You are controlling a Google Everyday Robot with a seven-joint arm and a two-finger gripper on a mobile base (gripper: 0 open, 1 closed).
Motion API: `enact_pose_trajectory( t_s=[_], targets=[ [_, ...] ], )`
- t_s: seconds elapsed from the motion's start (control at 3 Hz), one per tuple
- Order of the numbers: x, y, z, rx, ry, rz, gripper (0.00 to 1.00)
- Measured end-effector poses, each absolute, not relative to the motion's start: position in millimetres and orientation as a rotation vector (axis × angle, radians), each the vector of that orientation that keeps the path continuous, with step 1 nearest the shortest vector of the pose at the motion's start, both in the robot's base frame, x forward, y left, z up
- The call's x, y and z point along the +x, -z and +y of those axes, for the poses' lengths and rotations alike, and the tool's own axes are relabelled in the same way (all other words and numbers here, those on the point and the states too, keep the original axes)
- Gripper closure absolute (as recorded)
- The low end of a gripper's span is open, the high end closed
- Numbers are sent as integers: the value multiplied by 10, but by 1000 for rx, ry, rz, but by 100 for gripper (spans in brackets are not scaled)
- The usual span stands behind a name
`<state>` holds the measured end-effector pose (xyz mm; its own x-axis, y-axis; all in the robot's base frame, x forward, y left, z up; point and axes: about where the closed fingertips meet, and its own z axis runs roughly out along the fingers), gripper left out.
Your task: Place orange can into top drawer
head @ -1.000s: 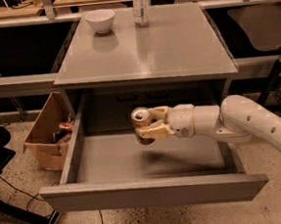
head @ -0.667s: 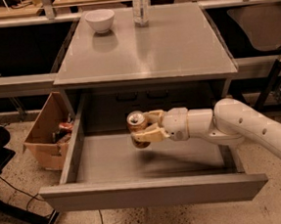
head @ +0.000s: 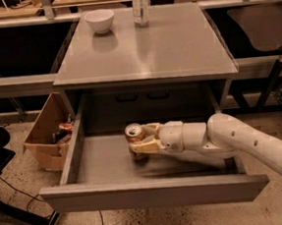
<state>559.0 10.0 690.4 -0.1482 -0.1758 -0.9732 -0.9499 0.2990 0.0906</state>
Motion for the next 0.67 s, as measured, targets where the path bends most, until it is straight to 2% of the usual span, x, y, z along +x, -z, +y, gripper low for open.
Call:
enact_pose_trajectory(
  t_s=[0.33, 0.67],
  targets=[
    [5593, -6900, 103, -1063, -971, 1569, 81],
    [5593, -6900, 103, -1063, -971, 1569, 58]
  ],
)
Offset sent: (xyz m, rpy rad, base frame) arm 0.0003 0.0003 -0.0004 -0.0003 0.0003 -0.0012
